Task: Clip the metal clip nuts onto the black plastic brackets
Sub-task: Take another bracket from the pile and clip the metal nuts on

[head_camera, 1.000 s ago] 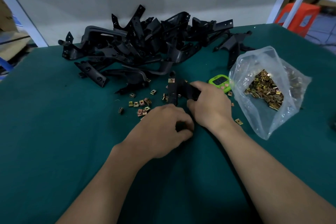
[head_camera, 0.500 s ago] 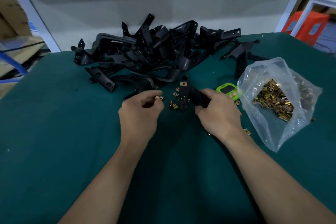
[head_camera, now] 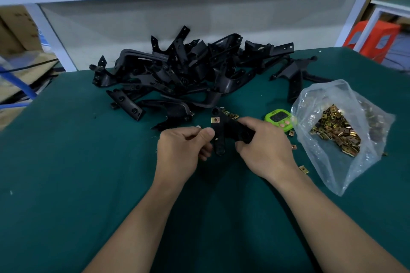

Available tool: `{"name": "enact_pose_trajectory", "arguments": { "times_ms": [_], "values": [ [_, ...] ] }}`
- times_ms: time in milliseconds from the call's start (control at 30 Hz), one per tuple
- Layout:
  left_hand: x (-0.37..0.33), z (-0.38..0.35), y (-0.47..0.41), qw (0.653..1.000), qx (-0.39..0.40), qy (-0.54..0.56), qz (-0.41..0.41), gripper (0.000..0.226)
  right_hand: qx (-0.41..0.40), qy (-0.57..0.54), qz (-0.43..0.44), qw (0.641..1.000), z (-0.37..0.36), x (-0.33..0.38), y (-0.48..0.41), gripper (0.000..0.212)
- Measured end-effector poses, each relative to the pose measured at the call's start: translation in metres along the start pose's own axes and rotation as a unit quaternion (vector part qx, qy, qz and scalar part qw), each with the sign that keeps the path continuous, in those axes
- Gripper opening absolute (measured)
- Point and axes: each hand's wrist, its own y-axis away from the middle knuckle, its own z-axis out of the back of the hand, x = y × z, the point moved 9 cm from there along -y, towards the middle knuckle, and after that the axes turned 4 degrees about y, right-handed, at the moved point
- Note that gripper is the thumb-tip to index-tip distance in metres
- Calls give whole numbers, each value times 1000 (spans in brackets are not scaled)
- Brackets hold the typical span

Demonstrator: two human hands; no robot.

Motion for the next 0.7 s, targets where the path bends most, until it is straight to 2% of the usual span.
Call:
{"name": "enact_pose_trajectory", "arguments": {
  "times_ms": [133, 267, 500, 700],
  "values": [
    [-1, -10, -1, 998, 52, 15, -6, 32, -5, -9, 1, 1000, 2, 0, -1, 48],
    [4, -8, -2, 998, 55, 29, 19, 44, -21, -21, 1, 1000, 8, -3, -2, 48],
    [10, -7, -2, 994, 79, 37, 65, 25, -26, -18, 15, 999, 8, -1, -2, 51],
    [12, -8, -1, 989, 109, 44, 85, 21, -40, -23, 34, 998, 8, 3, 0, 49]
  ]
}}
